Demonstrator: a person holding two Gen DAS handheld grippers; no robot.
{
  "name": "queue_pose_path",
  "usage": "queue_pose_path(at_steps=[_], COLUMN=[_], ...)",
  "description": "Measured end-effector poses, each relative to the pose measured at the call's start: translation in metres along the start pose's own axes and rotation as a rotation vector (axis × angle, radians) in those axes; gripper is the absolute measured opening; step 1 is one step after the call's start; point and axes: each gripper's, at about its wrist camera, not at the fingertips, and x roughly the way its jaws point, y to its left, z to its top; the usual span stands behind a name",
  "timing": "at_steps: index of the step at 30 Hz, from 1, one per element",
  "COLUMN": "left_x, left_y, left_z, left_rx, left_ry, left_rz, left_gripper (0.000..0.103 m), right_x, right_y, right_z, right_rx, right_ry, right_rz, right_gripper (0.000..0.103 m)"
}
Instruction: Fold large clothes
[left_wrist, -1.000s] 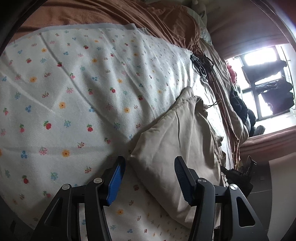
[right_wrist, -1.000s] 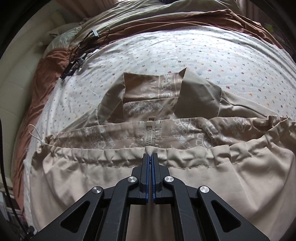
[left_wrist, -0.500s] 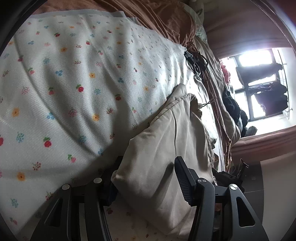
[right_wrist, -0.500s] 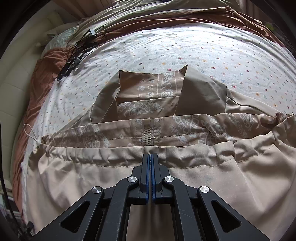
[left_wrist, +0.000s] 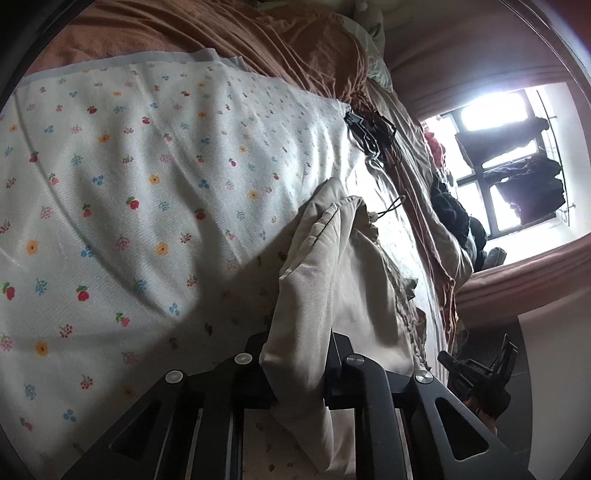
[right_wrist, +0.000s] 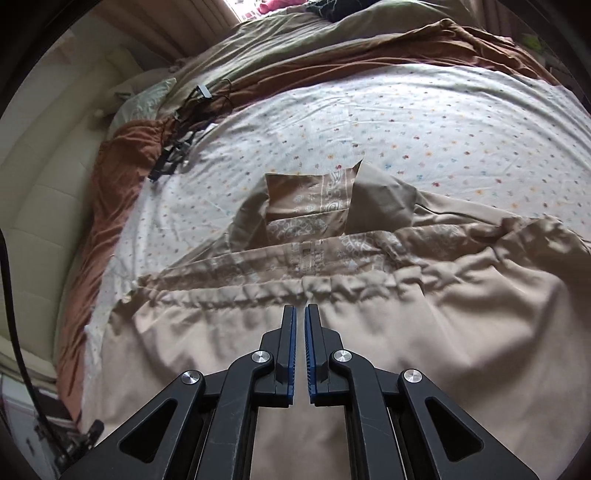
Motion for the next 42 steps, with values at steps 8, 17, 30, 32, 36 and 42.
queue_pose_path(at_steps=[8, 17, 30, 32, 36, 42], left_x=[-0.009, -0.011, -0.016, -0.018, -0.024, -0.033], left_y=[-0.036, -0.065, -0.117, -0.126, -0.149, -0.194], left_z=[0.007, 0.015, 0.019, 0.016, 0.011, 0.004], left_rx=[0.048, 0.08, 0.165, 0.179, 0.201, 0.257], left_ry=[-0.001, 0.013, 0.034, 0.037, 0.043, 0.053], left_rz=[-0.041, -0.06, -0.083, -0.101, -0.157, -0.234], left_gripper=[0.016, 0.014, 0.012, 0.012, 0.012, 0.012], right_x=[-0.046, -0.058, -0.027, -0.024, -0.029, -0.04], right_y=[0.023, 0.027, 0.01, 0.003, -0.006, -0.016], right_z=[-0.069, -0.15, -0.218, -0.218, -0.212, -0.208], right_rx=[-0.055, -0.125, -0.132, -0.097, -0.06, -0.037], right_ry=[-0.002, 0.034, 0.058, 0.057, 0.069, 0.03], right_rz=[0.036, 0.018, -0.048, -0.027, 0.015, 0.015], right_gripper=[0.043, 0.041, 0.033, 0.033, 0.026, 0.023])
